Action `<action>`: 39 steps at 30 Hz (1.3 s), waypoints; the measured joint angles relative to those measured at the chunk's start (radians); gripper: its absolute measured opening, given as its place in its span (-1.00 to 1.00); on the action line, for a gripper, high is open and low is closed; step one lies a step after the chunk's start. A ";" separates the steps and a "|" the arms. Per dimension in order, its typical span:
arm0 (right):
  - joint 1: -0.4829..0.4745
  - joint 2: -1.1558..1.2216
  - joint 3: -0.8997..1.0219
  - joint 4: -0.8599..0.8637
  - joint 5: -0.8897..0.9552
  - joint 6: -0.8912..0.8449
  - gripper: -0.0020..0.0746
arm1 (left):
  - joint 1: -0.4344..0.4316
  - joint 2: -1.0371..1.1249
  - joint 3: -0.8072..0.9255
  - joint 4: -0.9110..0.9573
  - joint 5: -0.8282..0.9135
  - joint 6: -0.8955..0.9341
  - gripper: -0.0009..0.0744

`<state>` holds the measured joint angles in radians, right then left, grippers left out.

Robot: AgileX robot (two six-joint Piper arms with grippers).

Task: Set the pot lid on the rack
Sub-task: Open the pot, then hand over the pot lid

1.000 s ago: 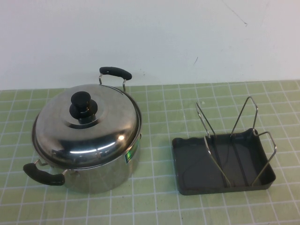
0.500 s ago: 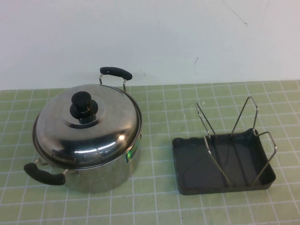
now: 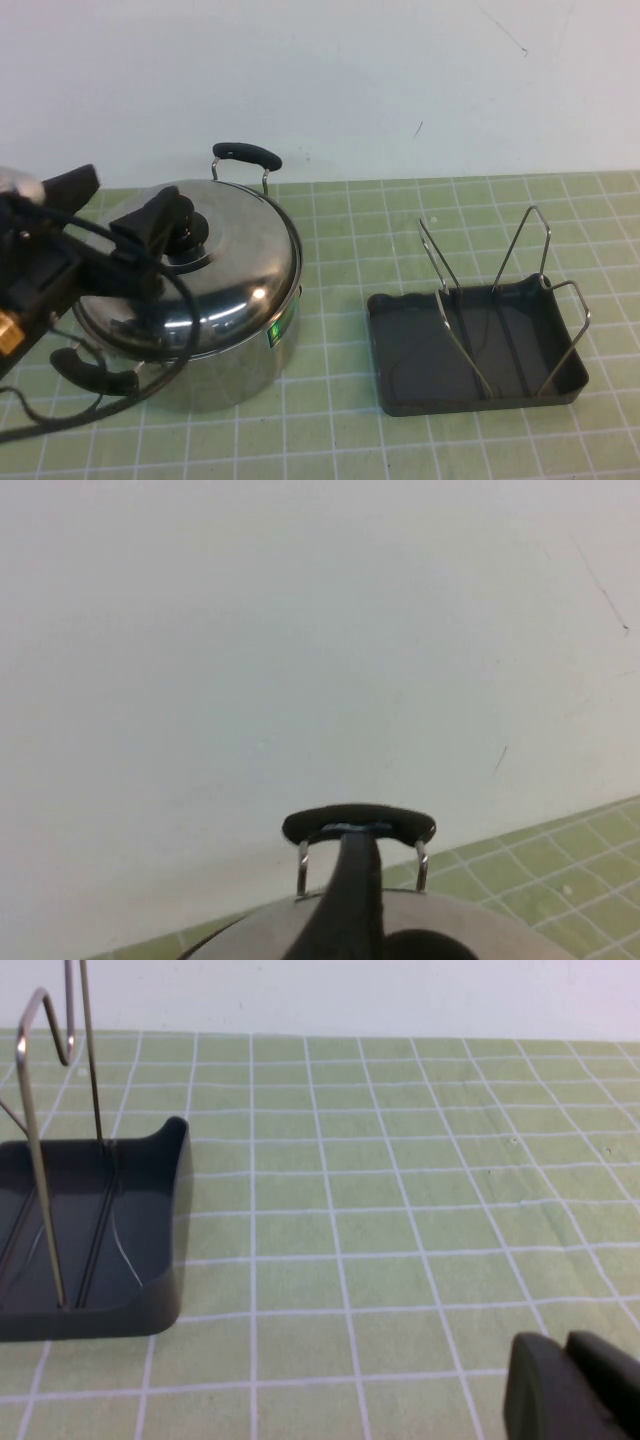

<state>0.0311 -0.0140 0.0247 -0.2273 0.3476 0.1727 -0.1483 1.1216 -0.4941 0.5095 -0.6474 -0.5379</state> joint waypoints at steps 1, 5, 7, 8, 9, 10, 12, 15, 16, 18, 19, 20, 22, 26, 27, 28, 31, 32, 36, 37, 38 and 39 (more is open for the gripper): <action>0.000 0.000 0.000 0.000 0.000 0.000 -0.87 | 0.000 0.051 -0.016 0.003 -0.045 0.015 0.69; 0.000 0.000 0.000 0.000 0.000 0.000 -0.87 | 0.000 0.209 -0.076 -0.002 -0.137 0.077 0.67; 0.000 0.000 0.000 0.000 0.000 0.000 -0.87 | 0.000 0.280 -0.098 -0.017 -0.156 0.106 0.67; 0.000 0.000 0.000 0.000 0.000 0.000 -0.87 | 0.000 0.311 -0.108 -0.024 -0.169 0.117 0.66; 0.000 0.000 0.000 0.000 0.000 0.000 -0.87 | 0.000 0.341 -0.117 -0.033 -0.182 0.121 0.66; 0.000 0.000 0.000 0.000 0.000 0.000 -0.87 | 0.000 0.368 -0.125 -0.038 -0.196 0.126 0.66; 0.000 0.000 0.000 0.000 0.000 0.000 -0.87 | 0.000 0.413 -0.133 -0.050 -0.217 0.133 0.66; 0.000 0.000 0.000 0.000 0.000 0.000 -0.87 | 0.000 0.470 -0.137 -0.080 -0.248 0.135 0.64; 0.000 0.000 0.000 0.000 0.000 0.000 -0.87 | 0.000 0.487 -0.137 -0.090 -0.265 0.135 0.61; 0.000 0.000 0.000 0.000 0.000 0.000 -0.87 | 0.000 0.512 -0.144 -0.105 -0.314 0.140 0.49; 0.000 0.000 0.000 0.000 0.000 0.000 -0.87 | 0.000 0.523 -0.146 -0.108 -0.334 0.140 0.41; 0.000 0.000 0.000 0.000 0.000 0.000 -0.87 | 0.000 0.528 -0.146 -0.108 -0.349 0.140 0.33; 0.000 0.000 0.000 0.000 0.000 0.000 -0.87 | 0.000 0.540 -0.146 -0.096 -0.379 0.151 0.11; 0.000 0.000 0.000 0.000 0.000 0.000 -0.87 | 0.000 0.547 -0.148 -0.076 -0.409 0.156 -0.15; 0.000 0.000 0.000 0.000 0.000 0.000 -0.87 | 0.000 0.547 -0.148 -0.074 -0.415 0.156 -0.15; 0.000 0.000 0.000 0.000 0.000 0.000 -0.87 | 0.000 0.547 -0.148 -0.074 -0.421 0.156 -0.15; 0.000 0.000 0.000 0.000 0.000 0.000 -0.87 | 0.000 0.544 -0.146 -0.091 -0.438 0.151 -0.15; 0.000 0.000 0.000 0.000 0.000 0.000 -0.87 | 0.000 0.536 -0.146 -0.095 -0.438 0.149 -0.15; 0.000 0.000 0.000 0.120 -0.018 0.052 -0.87 | 0.000 0.444 -0.146 -0.118 -0.448 0.143 -0.15; 0.000 0.000 0.002 0.197 -0.028 0.086 -0.87 | 0.000 0.410 -0.146 -0.118 -0.455 0.142 -0.15; 0.000 0.000 0.002 0.286 -0.035 0.125 -0.87 | 0.000 0.375 -0.146 -0.111 -0.460 0.133 -0.15; 0.000 0.000 0.004 0.381 -0.038 0.162 -0.87 | 0.000 0.338 -0.146 -0.097 -0.462 0.111 -0.15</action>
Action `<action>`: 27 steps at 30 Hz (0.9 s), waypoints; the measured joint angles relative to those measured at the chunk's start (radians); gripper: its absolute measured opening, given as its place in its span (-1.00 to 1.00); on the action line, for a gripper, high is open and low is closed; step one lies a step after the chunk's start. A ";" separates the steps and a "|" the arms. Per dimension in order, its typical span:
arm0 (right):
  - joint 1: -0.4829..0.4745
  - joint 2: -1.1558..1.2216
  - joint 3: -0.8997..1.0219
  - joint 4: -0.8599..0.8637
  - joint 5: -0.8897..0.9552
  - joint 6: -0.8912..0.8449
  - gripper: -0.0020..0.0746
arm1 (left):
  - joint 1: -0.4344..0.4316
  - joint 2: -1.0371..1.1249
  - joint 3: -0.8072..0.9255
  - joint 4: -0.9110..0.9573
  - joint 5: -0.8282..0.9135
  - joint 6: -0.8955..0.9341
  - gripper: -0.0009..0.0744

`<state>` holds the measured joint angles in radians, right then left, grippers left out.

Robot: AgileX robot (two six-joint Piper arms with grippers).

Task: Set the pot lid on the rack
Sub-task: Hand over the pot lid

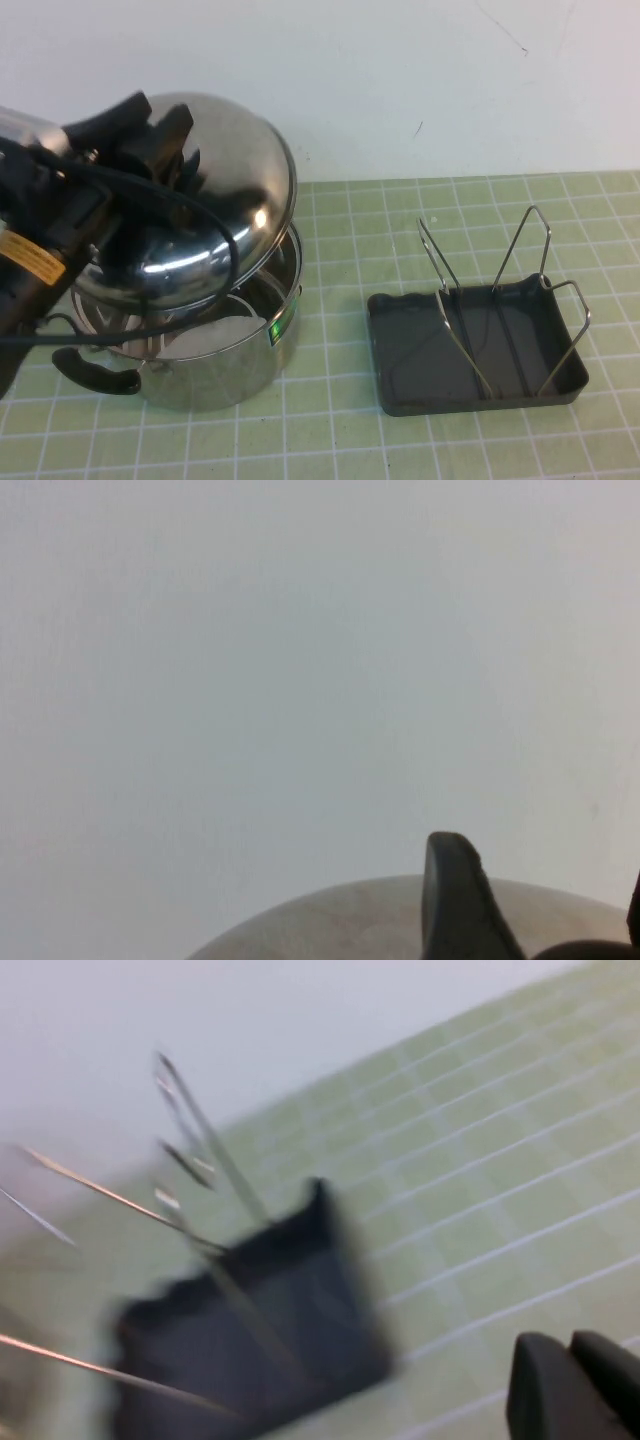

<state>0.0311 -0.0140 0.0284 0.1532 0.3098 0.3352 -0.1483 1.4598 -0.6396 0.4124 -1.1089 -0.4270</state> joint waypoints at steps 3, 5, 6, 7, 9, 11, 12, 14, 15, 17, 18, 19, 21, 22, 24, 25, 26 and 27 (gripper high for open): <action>0.000 0.000 0.000 0.174 -0.017 0.050 -0.87 | 0.000 -0.094 0.000 0.102 -0.013 -0.192 -0.15; 0.000 0.000 0.000 0.202 -0.046 0.053 -0.87 | 0.000 -0.140 0.000 0.226 -0.029 -0.396 -0.15; 0.000 0.000 0.000 0.202 -0.062 0.037 -0.87 | 0.000 -0.151 0.000 0.281 -0.034 -0.483 -0.15; 0.000 0.000 0.000 0.195 -0.076 0.012 -0.87 | -0.005 -0.159 0.000 0.348 -0.039 -0.550 -0.15; 0.000 0.000 0.000 0.194 -0.091 -0.028 -0.87 | -0.019 -0.160 0.000 0.463 -0.041 -0.617 -0.15; 0.000 0.000 0.000 0.199 -0.101 -0.031 -0.87 | -0.046 -0.153 0.001 0.533 -0.035 -0.648 -0.15; 0.000 0.000 0.000 0.218 -0.101 -0.031 -0.87 | -0.060 -0.151 0.001 0.545 -0.035 -0.654 -0.15; 0.001 0.000 0.000 0.276 -0.101 -0.040 -0.87 | -0.102 -0.147 0.001 0.552 -0.035 -0.654 -0.15; 0.005 0.000 0.000 0.317 -0.101 -0.057 -0.87 | -0.121 -0.145 0.001 0.545 -0.035 -0.644 -0.15; 0.021 0.000 0.000 0.419 -0.094 -0.122 -0.87 | -0.172 -0.136 0.001 0.508 -0.035 -0.618 -0.15; 0.030 0.000 0.000 0.488 -0.078 -0.162 -0.87 | -0.198 -0.128 0.001 0.476 -0.035 -0.607 -0.15; 0.048 0.000 -0.006 0.566 -0.053 -0.237 -0.87 | -0.225 -0.120 0.001 0.436 -0.035 -0.594 -0.15; 0.078 0.000 -0.029 0.756 -0.004 -0.373 -0.87 | -0.270 -0.101 0.001 0.351 -0.035 -0.570 -0.15; 0.092 0.000 -0.043 0.872 0.013 -0.464 -0.87 | -0.294 -0.090 0.001 0.303 -0.035 -0.559 -0.15; 0.114 0.021 -0.066 1.107 0.037 -0.660 -0.86 | -0.333 -0.065 0.001 0.225 -0.033 -0.533 -0.15; 0.121 0.042 -0.076 1.248 0.051 -0.782 -0.85 | -0.353 -0.054 0.001 0.193 -0.033 -0.524 -0.15; 0.123 0.070 -0.084 1.341 0.066 -0.897 -0.82 | -0.370 -0.038 0.001 0.165 -0.033 -0.515 -0.15; 0.126 0.101 -0.096 1.417 0.089 -0.976 -0.76 | -0.386 -0.026 0.001 0.142 -0.031 -0.507 -0.15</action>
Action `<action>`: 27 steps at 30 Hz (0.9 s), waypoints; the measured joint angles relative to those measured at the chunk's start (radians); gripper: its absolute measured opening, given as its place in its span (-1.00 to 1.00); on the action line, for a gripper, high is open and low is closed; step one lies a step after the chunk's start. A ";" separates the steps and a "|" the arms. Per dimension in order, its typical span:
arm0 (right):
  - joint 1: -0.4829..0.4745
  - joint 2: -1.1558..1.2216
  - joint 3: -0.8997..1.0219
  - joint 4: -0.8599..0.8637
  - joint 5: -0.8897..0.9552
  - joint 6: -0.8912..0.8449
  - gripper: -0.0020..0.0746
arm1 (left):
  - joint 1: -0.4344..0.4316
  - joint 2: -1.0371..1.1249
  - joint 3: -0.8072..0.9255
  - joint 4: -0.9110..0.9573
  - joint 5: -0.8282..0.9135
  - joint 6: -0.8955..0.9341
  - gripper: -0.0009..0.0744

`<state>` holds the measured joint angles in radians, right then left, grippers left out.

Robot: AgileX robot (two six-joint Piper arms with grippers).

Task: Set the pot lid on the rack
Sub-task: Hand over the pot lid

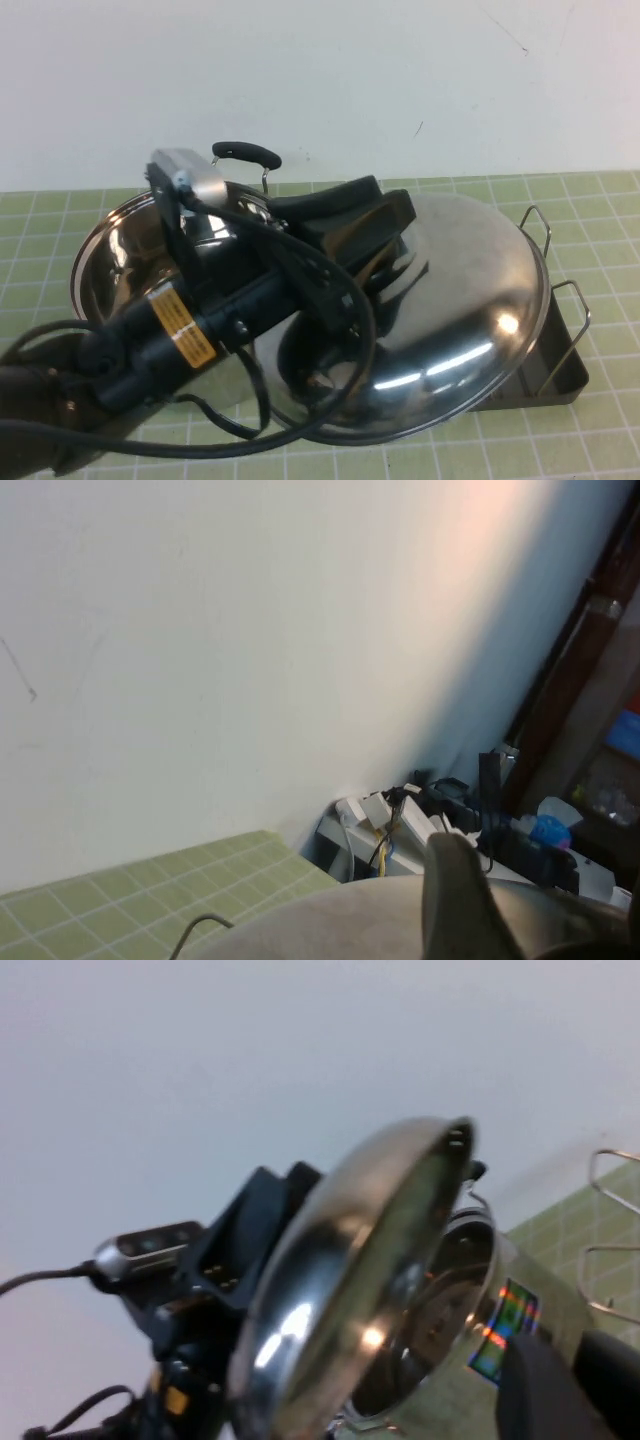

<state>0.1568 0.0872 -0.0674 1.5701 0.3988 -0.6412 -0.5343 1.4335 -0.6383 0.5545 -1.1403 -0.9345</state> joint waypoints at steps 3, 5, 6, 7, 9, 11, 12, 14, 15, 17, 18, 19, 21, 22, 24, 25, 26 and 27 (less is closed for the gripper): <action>0.003 0.097 -0.039 0.096 0.064 -0.099 -0.48 | -0.039 0.044 -0.004 -0.032 0.007 0.029 -0.15; 0.003 0.180 -0.068 0.115 0.116 -0.126 -0.20 | -0.065 0.069 -0.024 -0.035 0.014 0.036 -0.15; 0.003 0.223 -0.084 0.116 0.144 -0.133 -0.07 | -0.074 0.076 -0.036 -0.035 0.014 0.035 -0.15; 0.003 0.268 -0.102 0.117 0.173 -0.142 0.05 | -0.085 0.084 -0.049 -0.035 0.016 0.038 -0.15; 0.003 0.358 -0.138 0.118 0.232 -0.159 0.19 | -0.098 0.091 -0.072 -0.035 0.016 0.038 -0.15; 0.003 0.435 -0.179 0.118 0.294 -0.186 0.27 | -0.103 0.093 -0.093 -0.033 0.016 0.038 -0.15; 0.003 0.476 -0.204 0.118 0.320 -0.201 0.29 | -0.103 0.093 -0.099 -0.033 0.013 0.040 -0.15; 0.003 0.545 -0.254 0.118 0.355 -0.230 0.31 | -0.103 0.095 -0.113 -0.033 0.012 0.040 -0.15; 0.003 0.581 -0.279 0.118 0.371 -0.247 0.32 | -0.103 0.095 -0.115 -0.028 0.012 0.040 -0.15; 0.003 0.639 -0.324 0.118 0.391 -0.280 0.32 | -0.103 0.095 -0.120 -0.016 0.010 0.037 -0.15; 0.003 0.670 -0.348 0.118 0.396 -0.297 0.32 | -0.103 0.095 -0.120 -0.010 0.008 0.035 -0.15; 0.003 0.700 -0.372 0.118 0.400 -0.313 0.32 | -0.103 0.095 -0.120 -0.005 0.008 0.027 -0.15; 0.003 0.757 -0.412 0.118 0.407 -0.338 0.32 | -0.103 0.095 -0.120 0.010 0.008 0.008 -0.15; 0.003 0.786 -0.433 0.118 0.414 -0.351 0.32 | -0.103 0.095 -0.120 0.016 0.007 -0.008 -0.15; 0.003 0.836 -0.472 0.117 0.425 -0.373 0.29 | -0.103 0.095 -0.120 0.021 0.007 -0.028 -0.15; 0.003 0.862 -0.491 0.117 0.432 -0.387 0.25 | -0.103 0.095 -0.120 0.021 0.007 -0.033 -0.15; 0.003 0.881 -0.506 0.117 0.442 -0.401 0.19 | -0.103 0.095 -0.120 0.026 0.007 -0.039 -0.15; 0.003 0.904 -0.525 0.115 0.450 -0.423 0.08 | -0.103 0.095 -0.120 0.029 0.007 -0.041 -0.15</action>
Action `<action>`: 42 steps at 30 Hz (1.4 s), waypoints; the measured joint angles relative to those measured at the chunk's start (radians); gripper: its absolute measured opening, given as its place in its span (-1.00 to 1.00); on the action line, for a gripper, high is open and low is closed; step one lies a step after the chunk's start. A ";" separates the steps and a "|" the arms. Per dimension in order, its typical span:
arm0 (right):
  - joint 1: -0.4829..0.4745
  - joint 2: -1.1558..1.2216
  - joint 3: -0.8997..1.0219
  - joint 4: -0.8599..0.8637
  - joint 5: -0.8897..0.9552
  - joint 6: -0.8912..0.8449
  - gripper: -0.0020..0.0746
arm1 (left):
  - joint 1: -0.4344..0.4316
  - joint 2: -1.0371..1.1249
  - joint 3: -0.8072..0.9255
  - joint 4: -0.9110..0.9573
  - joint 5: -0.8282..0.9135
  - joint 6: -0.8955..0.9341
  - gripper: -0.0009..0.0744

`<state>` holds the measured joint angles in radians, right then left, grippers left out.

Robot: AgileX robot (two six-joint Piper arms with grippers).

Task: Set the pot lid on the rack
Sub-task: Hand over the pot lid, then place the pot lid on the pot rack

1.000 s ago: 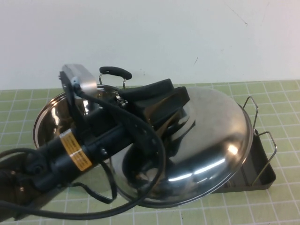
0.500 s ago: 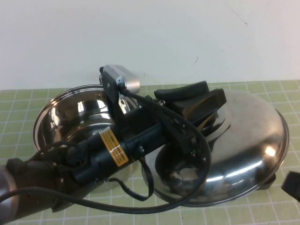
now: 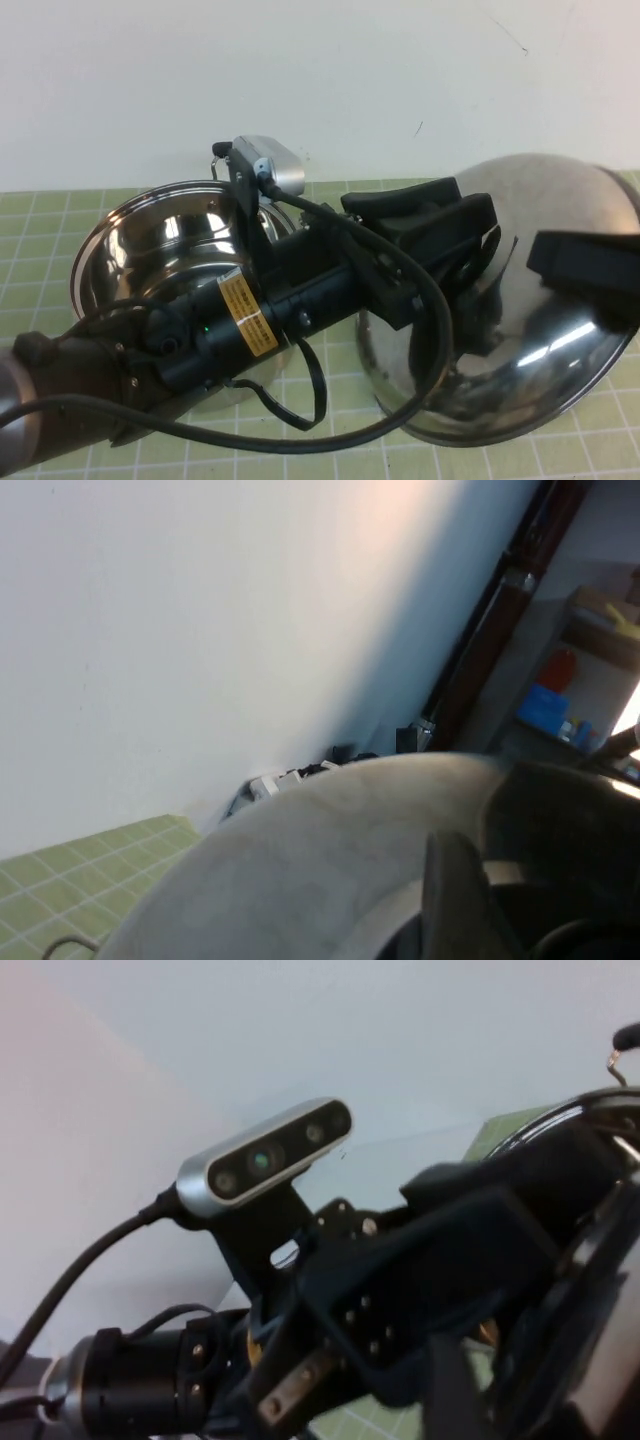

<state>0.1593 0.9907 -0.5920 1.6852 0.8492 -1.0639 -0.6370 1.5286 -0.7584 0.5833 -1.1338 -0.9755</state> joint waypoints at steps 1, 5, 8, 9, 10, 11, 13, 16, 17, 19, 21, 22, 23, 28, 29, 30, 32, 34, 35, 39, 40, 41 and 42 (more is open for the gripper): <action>0.000 0.019 -0.018 0.000 0.007 -0.022 -0.05 | 0.000 0.000 0.000 0.003 -0.003 -0.004 -0.15; 0.005 0.063 -0.079 0.021 0.038 -0.057 -0.25 | 0.000 0.000 -0.002 -0.018 -0.030 0.006 -0.15; 0.006 0.073 -0.113 0.021 0.046 -0.096 -0.25 | 0.000 0.000 -0.010 -0.035 -0.048 0.027 -0.15; 0.006 0.073 -0.123 0.021 0.048 -0.111 -0.25 | 0.000 0.000 -0.011 -0.038 -0.053 0.032 -0.15; 0.006 0.073 -0.135 0.016 0.049 -0.135 -0.29 | 0.000 0.000 -0.012 -0.040 -0.055 0.040 -0.11; 0.006 0.073 -0.146 0.010 0.042 -0.163 -0.46 | 0.000 0.000 -0.012 -0.038 -0.046 0.049 -0.03; 0.006 0.073 -0.173 0.008 0.005 -0.224 -0.74 | 0.000 0.000 -0.010 -0.034 -0.028 0.062 0.18; 0.006 0.073 -0.196 -0.011 -0.047 -0.292 -0.84 | 0.011 0.000 -0.010 -0.032 -0.023 0.075 0.45; 0.006 0.073 -0.202 -0.008 -0.060 -0.301 -0.85 | 0.020 0.000 -0.010 -0.026 -0.021 0.075 0.49; 0.006 0.073 -0.206 -0.008 -0.085 -0.327 -0.86 | 0.043 -0.004 -0.010 -0.012 -0.019 0.075 0.51; 0.006 0.076 -0.206 -0.007 -0.103 -0.335 -0.86 | 0.077 -0.021 -0.010 0.018 -0.017 0.075 0.49; 0.006 0.081 -0.206 -0.007 -0.108 -0.342 -0.86 | 0.095 -0.028 -0.010 0.029 -0.017 0.070 0.46; 0.006 0.087 -0.206 -0.007 -0.110 -0.346 -0.86 | 0.114 -0.034 -0.010 0.045 -0.017 0.057 0.41; 0.006 0.144 -0.206 -0.007 -0.099 -0.332 -0.86 | 0.201 -0.047 -0.010 0.169 -0.019 -0.033 -0.11; 0.006 0.158 -0.206 -0.007 -0.094 -0.322 -0.86 | 0.218 -0.047 -0.010 0.207 -0.019 -0.050 -0.22; 0.006 0.169 -0.206 -0.007 -0.091 -0.319 -0.86 | 0.232 -0.047 -0.010 0.247 -0.019 -0.064 -0.40; 0.006 0.194 -0.207 -0.007 -0.084 -0.306 -0.86 | 0.250 -0.047 -0.010 0.318 -0.019 -0.084 -0.64; 0.006 0.216 -0.220 -0.007 -0.075 -0.297 -0.86 | 0.260 -0.047 -0.010 0.383 -0.019 -0.092 -0.83; 0.006 0.223 -0.230 -0.007 -0.072 -0.293 -0.86 | 0.262 -0.047 -0.010 0.402 -0.019 -0.094 -0.88; 0.036 0.243 -0.283 -0.007 -0.085 -0.282 -0.86 | 0.262 -0.047 -0.010 0.445 -0.019 -0.103 -0.96; 0.050 0.243 -0.298 -0.007 -0.100 -0.277 -0.87 | 0.262 -0.047 -0.010 0.447 -0.019 -0.103 -0.96; 0.064 0.243 -0.312 -0.007 -0.119 -0.271 -0.87 | 0.262 -0.047 -0.010 0.450 -0.019 -0.105 -0.97; 0.076 0.243 -0.323 -0.007 -0.136 -0.265 -0.87 | 0.263 -0.047 -0.010 0.452 -0.019 -0.105 -0.97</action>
<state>0.2356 1.2337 -0.9149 1.6782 0.7135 -1.3288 -0.3738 1.4816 -0.7688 1.0352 -1.1528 -1.0803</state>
